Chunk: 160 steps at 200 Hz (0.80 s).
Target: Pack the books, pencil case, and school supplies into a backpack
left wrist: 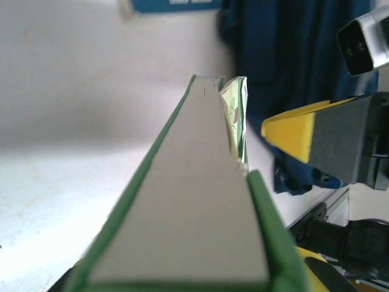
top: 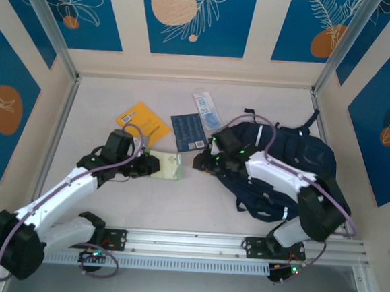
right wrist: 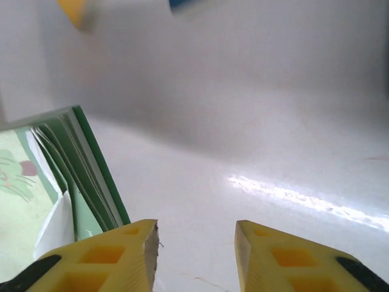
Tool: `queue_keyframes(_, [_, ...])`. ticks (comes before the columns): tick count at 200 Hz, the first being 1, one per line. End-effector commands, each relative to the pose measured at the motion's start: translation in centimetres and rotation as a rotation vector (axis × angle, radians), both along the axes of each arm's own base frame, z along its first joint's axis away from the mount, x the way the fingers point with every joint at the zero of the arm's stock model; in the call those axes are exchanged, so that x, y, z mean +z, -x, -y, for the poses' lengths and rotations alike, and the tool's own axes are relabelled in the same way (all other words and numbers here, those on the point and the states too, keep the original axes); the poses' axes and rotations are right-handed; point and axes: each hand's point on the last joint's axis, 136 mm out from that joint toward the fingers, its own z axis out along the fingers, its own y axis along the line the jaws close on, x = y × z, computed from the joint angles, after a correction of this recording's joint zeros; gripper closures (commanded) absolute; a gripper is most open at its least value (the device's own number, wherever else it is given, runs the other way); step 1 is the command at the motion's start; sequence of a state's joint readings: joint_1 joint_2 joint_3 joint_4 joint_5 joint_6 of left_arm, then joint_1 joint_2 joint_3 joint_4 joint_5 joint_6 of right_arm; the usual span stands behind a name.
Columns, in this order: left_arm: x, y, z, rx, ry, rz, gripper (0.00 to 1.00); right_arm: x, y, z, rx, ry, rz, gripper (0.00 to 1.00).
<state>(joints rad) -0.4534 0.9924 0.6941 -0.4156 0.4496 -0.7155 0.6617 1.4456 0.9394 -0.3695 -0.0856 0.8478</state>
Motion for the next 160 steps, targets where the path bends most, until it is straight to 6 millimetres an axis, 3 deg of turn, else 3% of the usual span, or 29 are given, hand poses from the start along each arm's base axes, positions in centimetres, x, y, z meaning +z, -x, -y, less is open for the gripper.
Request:
queue_keyframes(1, [3.0,-0.2,-1.1,0.013,-0.029,0.088,1.00,3.3,-1.0,4.3,-0.079,0.087,0.088,0.56])
queue_keyframes(34, [6.2,-1.1,-2.0,0.066,-0.034,0.189,1.00,5.4,-3.4,12.0,-0.326,0.168,0.144,0.50])
queue_keyframes(60, [7.2,-1.4,-1.8,0.079,-0.012,0.207,1.00,5.1,-4.7,17.8,-0.510,0.253,0.130,0.50])
queue_keyframes(77, [7.3,-1.2,-1.2,0.051,0.017,0.200,1.00,4.5,-5.6,19.8,-0.565,0.248,0.111,0.50])
queue_keyframes(110, [6.8,-0.7,-0.9,0.024,0.029,0.188,1.00,3.2,-7.4,21.1,-0.566,0.210,0.077,0.50])
queue_keyframes(139, [6.5,-0.5,-0.6,0.003,0.038,0.180,1.00,2.2,-8.8,19.6,-0.464,0.129,0.048,0.51])
queue_keyframes(160, [6.4,-0.4,-0.7,-0.002,0.030,0.183,1.00,2.0,-9.1,18.0,-0.388,0.068,0.028,0.58])
